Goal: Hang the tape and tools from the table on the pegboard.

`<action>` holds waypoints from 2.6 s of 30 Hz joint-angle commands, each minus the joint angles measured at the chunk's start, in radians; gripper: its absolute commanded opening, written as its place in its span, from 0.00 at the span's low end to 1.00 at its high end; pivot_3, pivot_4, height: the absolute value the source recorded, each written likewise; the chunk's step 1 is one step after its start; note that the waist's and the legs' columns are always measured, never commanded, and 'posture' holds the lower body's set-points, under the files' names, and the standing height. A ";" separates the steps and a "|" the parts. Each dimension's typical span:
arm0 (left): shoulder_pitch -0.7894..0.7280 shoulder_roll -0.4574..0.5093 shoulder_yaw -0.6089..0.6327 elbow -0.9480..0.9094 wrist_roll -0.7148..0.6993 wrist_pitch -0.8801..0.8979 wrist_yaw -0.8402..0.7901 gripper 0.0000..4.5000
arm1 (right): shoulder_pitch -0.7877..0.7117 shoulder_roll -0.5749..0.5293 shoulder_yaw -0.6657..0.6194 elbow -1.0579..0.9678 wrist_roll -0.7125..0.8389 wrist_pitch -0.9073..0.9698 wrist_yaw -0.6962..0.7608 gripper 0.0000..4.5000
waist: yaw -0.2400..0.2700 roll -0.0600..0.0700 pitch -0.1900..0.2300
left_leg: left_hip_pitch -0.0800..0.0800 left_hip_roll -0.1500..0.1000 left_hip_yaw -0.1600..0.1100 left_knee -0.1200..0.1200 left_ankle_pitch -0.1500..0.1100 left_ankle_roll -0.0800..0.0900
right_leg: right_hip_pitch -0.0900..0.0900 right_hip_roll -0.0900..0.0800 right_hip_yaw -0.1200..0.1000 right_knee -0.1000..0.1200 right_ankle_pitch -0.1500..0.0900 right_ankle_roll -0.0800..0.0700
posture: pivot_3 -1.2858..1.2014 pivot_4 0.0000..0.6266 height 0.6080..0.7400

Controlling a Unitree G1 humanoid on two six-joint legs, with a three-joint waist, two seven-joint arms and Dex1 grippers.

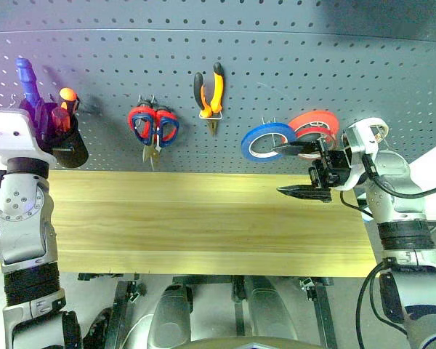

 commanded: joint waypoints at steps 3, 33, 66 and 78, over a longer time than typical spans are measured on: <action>-0.001 0.005 0.017 -0.008 0.011 -0.025 0.008 0.10 | -0.029 0.005 -0.079 -0.083 0.139 0.129 -0.035 1.00 | 0.001 0.000 0.000 | 0.000 0.000 0.000 0.000 0.000 0.000 | -0.001 0.000 0.000 0.000 0.001 0.002 | 0.53 0.39 0.95; -0.001 -0.033 0.029 -0.046 -0.047 -0.033 -0.014 1.00 | -0.033 0.009 -0.078 -0.048 0.073 0.100 -0.043 1.00 | 0.005 0.000 0.000 | -0.009 0.000 0.000 0.002 0.000 0.000 | -0.008 -0.001 0.000 0.004 0.001 0.002 | 0.53 0.39 0.95; -0.040 -0.096 -0.219 -0.453 -0.123 0.137 -0.128 1.00 | -0.059 0.023 -0.077 0.037 0.017 0.033 -0.007 1.00 | 0.001 0.000 0.000 | -0.010 -0.002 0.000 0.002 0.000 0.000 | -0.009 -0.001 0.000 0.005 0.002 0.002 | 0.54 0.37 0.95; -0.044 -0.053 -0.210 -0.466 -0.406 0.336 -0.314 1.00 | -0.041 0.026 -0.079 0.024 0.011 0.010 -0.014 1.00 | 0.001 0.000 0.000 | -0.010 -0.002 -0.001 0.003 0.000 0.000 | -0.009 0.000 0.001 0.006 0.002 0.002 | 0.53 0.35 0.95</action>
